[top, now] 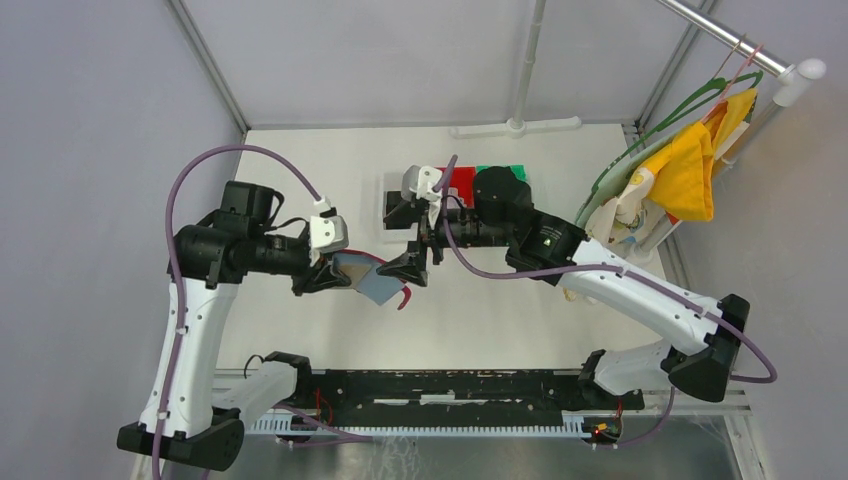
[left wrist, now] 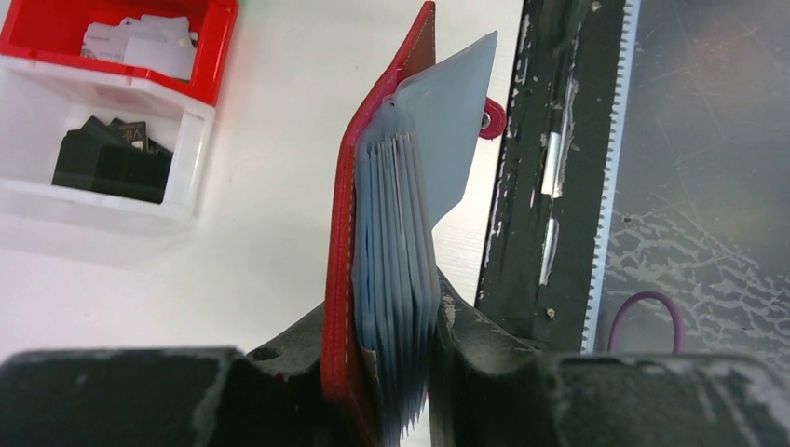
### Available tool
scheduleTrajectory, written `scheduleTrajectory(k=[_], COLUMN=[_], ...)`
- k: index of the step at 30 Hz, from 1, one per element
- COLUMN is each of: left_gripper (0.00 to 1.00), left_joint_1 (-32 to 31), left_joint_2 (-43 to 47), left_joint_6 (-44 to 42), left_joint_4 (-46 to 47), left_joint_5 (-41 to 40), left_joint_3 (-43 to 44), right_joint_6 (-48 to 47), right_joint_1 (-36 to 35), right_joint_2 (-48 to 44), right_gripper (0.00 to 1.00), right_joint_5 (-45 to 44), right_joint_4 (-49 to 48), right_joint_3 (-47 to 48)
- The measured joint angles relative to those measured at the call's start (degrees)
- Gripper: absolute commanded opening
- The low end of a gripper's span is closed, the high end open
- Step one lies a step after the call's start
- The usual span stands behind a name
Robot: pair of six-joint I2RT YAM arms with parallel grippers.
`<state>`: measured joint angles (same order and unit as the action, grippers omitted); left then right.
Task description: Take the credit cards out of the card holder
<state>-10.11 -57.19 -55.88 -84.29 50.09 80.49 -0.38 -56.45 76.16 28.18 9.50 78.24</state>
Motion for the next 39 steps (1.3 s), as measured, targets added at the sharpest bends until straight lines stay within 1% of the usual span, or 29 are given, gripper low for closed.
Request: scheduleTrajectory(k=[7,11,12,13,15,18,20,23,24,25,27,28,29,30,31,33,35,39], left_gripper=[0.06,0.04,0.04,0.04,0.04,0.03,0.02,0.02,0.04,0.09,0.16,0.22,0.33,0.44,0.51,0.58,0.59,0.55], left_joint_1=[-0.3,-0.4,-0.5,-0.5,-0.6,-0.6,-0.6,-0.6,-0.6,-0.6,-0.6,-0.5,-0.5,-0.6,-0.6,-0.7,-0.6,-0.6], left_joint_2=[-2.4,-2.2,-2.2,-2.2,-2.2,-2.2,-2.2,-2.1,-1.9,-1.7,-1.4,-1.4,-1.4,-1.4,-1.4,-1.3,-1.2,-0.7], left_joint_6=[0.1,0.1,0.1,0.1,0.1,0.2,0.2,0.3,0.3,0.3,1.1,2.1,3.0,4.1,5.5,7.9,10.7,15.2], left_joint_4=[-0.1,-0.1,-0.2,-0.2,-0.2,-0.2,-0.2,-0.3,-0.6,-0.6,-0.9,-0.9,-0.8,-0.5,0.1,1.4,3.5,6.5], left_joint_5=[2.5,3.1,3.2,3.5,4.0,4.4,4.7,5.8,6.2,6.6,6.8,7.0,7.2,7.6,8.1,9.3,11.0,13.4], left_joint_3=[0.5,0.4,0.4,0.4,0.4,0.4,0.4,0.5,0.5,0.5,0.6,0.8,0.9,1.1,1.2,1.2,1.2,1.2], right_joint_6=[-1.0,-0.7,-0.7,-0.5,-0.3,0.0,0.6,2.1,2.8,3.3,4.4,5.1,5.4,6.4,7.3,9.7,12.2,17.9], right_joint_1=[0.0,-0.1,-0.1,-0.1,-0.3,-0.9,-1.3,-1.6,-1.6,-1.6,-1.5,-1.6,-1.6,-1.6,-1.6,-1.5,-1.5,-0.8], right_joint_2=[4.6,7.2,7.5,7.8,8.2,9.2,10.1,11.0,10.9,10.9,10.8,10.4,10.0,9.3,8.6,6.8,5.0,1.6], right_gripper=[0.98,0.98,0.96,0.92,0.82,0.62,0.54,0.38,0.34,0.28,0.12,0.04,0.00,0.00,0.00,0.00,0.00,0.00], right_joint_5=[7.1,9.0,9.5,10.0,11.1,12.8,13.7,14.4,14.5,14.5,14.9,14.6,14.4,14.0,13.6,12.7,11.6,10.3], right_joint_4=[-0.7,-2.1,-2.6,-3.1,-4.7,-6.5,-7.7,-9.6,-10.7,-11.6,-13.3,-14.1,-15.0,-16.5,-18.2,-21.7,-25.6,-33.0], right_joint_3=[0.0,0.0,0.0,0.0,0.0,0.3,0.4,0.0,-0.5,-0.8,-1.4,-2.0,-2.5,-3.7,-5.0,-8.1,-11.6,-18.4])
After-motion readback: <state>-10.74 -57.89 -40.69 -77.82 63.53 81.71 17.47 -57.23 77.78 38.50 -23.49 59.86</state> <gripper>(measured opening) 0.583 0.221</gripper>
